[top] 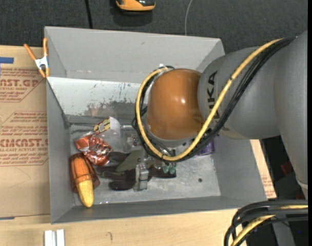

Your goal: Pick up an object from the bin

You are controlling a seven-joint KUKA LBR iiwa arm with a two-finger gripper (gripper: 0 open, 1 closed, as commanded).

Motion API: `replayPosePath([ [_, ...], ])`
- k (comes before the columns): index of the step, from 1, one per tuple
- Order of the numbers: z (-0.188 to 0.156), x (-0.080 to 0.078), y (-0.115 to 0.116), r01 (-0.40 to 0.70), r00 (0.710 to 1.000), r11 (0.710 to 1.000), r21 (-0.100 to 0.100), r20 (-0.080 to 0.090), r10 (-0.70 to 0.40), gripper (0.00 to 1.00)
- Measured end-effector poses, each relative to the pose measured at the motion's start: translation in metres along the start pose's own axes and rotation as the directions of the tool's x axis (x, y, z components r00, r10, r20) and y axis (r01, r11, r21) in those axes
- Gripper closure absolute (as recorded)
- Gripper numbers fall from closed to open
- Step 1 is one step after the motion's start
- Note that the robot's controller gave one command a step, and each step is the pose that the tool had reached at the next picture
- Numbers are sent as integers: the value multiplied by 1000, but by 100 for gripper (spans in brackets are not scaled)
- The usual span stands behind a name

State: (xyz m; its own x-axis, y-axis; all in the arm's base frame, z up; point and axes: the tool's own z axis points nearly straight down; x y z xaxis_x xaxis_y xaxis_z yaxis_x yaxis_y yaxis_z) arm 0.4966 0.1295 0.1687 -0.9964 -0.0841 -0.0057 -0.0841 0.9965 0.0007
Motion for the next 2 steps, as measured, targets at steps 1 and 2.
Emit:
replayPosePath([
  [1,64,-7,-12,25,1000,1000,-1,-3,-25,0],
  [2,88,-18,-3,-63,998,998,-1,-3,63,100],
])
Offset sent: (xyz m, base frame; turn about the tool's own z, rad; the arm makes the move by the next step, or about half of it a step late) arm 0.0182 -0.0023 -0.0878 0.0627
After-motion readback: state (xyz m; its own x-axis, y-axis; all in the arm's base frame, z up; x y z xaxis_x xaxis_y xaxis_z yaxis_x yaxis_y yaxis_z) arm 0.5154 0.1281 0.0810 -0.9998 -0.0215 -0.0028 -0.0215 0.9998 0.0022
